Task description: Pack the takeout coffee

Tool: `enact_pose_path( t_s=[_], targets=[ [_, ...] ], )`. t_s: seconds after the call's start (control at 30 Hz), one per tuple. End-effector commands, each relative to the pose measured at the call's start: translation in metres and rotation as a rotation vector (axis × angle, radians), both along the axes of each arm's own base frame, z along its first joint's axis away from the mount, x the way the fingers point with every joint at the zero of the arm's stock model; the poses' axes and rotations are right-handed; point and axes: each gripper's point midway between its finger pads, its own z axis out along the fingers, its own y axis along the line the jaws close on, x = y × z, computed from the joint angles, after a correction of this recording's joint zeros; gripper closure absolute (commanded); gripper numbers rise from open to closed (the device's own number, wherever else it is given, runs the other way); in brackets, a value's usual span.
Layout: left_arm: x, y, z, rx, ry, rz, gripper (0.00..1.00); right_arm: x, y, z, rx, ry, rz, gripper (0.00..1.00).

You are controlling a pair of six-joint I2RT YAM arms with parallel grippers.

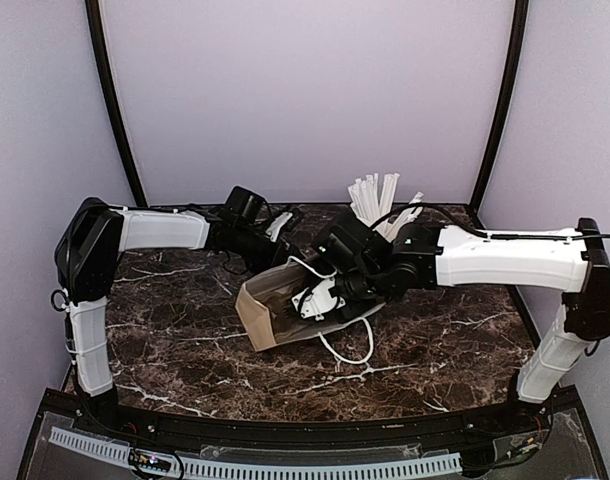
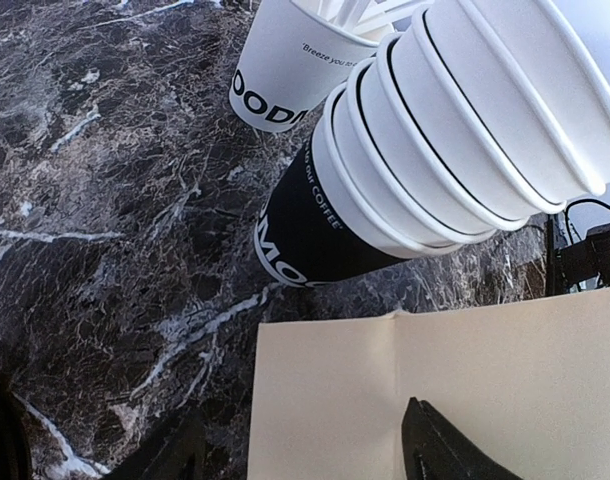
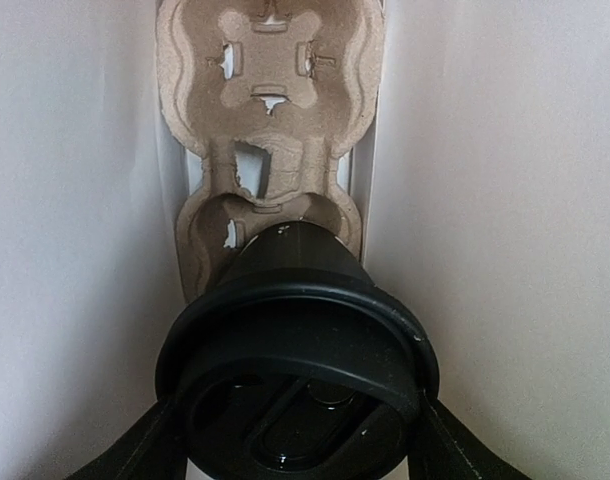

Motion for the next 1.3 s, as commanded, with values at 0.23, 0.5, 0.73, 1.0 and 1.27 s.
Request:
enact_pose_path(
  t_s=[0.23,0.5,0.73,1.0,1.27],
  targets=[
    [-0.011,-0.005,0.006,-0.046,0.01,-0.06,0.3,0.012,0.017,-0.011,0.007,0.064,-0.011,1.0],
    [-0.016,-0.004,0.011,-0.05,0.014,-0.076,0.31,-0.004,0.016,-0.013,-0.034,0.218,-0.041,1.0],
    [-0.009,0.006,0.024,-0.035,-0.027,-0.057,0.31,-0.025,0.014,-0.012,-0.066,0.376,-0.073,1.0],
    [-0.002,0.019,0.036,-0.022,-0.056,-0.031,0.31,-0.051,0.003,-0.019,-0.113,0.534,-0.107,1.0],
    [-0.003,0.024,0.043,-0.007,-0.07,-0.022,0.3,-0.069,-0.003,-0.029,-0.131,0.624,-0.14,1.0]
  ],
)
